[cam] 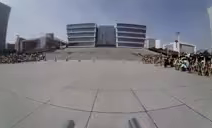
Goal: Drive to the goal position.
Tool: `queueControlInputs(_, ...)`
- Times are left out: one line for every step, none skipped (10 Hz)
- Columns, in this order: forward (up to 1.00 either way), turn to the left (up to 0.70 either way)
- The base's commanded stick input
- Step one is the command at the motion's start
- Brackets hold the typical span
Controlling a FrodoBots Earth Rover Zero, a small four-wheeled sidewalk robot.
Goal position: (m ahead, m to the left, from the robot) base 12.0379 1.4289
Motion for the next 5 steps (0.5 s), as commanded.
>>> queueControlInputs(1.00, 0.00)
queueControlInputs(1.00, 0.00)
queueControlInputs(1.00, 0.00)
queueControlInputs(1.00, 0.00)
queueControlInputs(1.00, 0.00)
